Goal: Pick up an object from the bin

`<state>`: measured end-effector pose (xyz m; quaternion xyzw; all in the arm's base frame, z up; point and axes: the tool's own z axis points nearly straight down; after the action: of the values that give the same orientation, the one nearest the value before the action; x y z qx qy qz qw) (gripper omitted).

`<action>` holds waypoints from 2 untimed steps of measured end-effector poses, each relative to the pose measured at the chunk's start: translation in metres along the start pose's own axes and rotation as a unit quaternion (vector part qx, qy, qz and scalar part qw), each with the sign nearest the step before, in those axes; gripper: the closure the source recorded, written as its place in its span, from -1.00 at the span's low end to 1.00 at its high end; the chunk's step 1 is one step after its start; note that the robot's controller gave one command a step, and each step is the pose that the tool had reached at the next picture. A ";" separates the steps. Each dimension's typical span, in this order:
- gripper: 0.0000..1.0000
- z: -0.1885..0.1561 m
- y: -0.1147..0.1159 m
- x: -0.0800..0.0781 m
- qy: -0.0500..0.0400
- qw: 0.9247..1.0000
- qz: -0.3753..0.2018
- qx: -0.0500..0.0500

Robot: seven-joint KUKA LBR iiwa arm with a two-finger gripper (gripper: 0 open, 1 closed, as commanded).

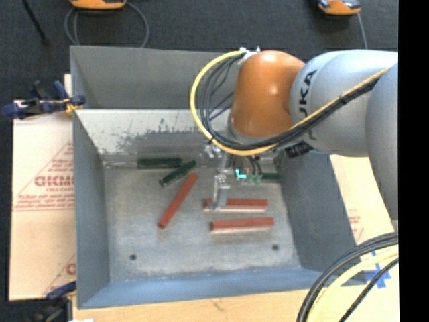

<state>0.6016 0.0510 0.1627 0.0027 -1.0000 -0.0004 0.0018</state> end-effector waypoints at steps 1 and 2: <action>-1.00 0.096 -0.059 0.044 0.001 1.000 -0.011 0.002; 1.00 0.091 -0.056 0.041 -0.004 1.000 -0.012 0.001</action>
Offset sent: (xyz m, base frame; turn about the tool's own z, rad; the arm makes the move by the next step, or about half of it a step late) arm -0.0417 -0.0544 -0.0917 -0.0281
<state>0.5611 -0.0049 0.0717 0.0146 -0.9999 0.0001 -0.0019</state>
